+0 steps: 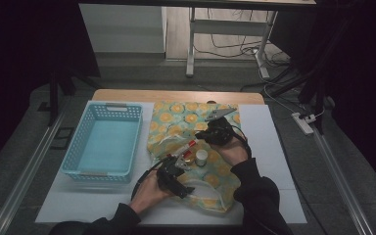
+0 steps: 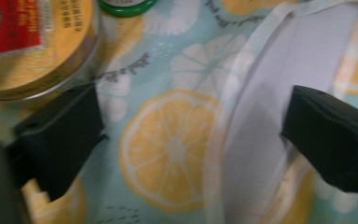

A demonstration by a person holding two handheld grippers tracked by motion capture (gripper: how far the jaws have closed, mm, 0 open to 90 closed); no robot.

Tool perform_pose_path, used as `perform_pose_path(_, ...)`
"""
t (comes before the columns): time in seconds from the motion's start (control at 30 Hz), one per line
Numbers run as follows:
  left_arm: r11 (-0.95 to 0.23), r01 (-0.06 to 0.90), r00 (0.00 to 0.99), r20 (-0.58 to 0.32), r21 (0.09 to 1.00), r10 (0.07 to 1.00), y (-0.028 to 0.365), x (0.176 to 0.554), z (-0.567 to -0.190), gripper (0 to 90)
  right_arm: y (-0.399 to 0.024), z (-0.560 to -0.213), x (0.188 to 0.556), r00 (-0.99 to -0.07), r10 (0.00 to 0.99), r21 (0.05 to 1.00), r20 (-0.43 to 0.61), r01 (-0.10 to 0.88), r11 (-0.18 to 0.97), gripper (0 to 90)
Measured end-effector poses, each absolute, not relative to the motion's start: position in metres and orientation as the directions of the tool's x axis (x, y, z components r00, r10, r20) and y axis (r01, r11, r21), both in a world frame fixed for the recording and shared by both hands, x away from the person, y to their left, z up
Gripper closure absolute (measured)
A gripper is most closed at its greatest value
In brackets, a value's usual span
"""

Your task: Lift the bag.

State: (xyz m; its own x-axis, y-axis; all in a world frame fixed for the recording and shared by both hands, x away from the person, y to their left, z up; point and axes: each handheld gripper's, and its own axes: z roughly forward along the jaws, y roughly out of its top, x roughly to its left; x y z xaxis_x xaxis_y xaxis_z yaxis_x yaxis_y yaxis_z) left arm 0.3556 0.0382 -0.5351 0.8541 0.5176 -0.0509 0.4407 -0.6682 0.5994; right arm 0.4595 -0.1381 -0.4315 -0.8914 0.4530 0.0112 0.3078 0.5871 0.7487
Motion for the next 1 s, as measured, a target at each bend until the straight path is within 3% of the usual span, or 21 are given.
perform_pose_path(0.1,-0.670,0.436,0.856,-0.046,0.600,0.515,0.042,0.357,-0.533,15.7,-0.138,-0.432,0.459,-0.891,0.453,0.748,0.011,0.308,0.587,89.8)
perform_pose_path(0.23,-0.664,0.432,0.857,-0.050,0.610,0.512,0.047,0.358,-0.530,38.8,-0.138,-0.432,0.460,-0.891,0.454,0.747,0.012,0.310,0.588,89.8)
perform_pose_path(0.67,-0.653,0.467,0.848,-0.092,0.596,0.522,0.046,0.359,-0.527,86.8,-0.139,-0.432,0.459,-0.890,0.455,0.745,0.016,0.315,0.589,89.8)
perform_pose_path(1.0,-0.618,0.517,0.821,-0.138,0.593,0.555,0.047,0.361,-0.521,89.6,-0.140,-0.429,0.459,-0.895,0.446,0.741,0.027,0.317,0.591,89.9)
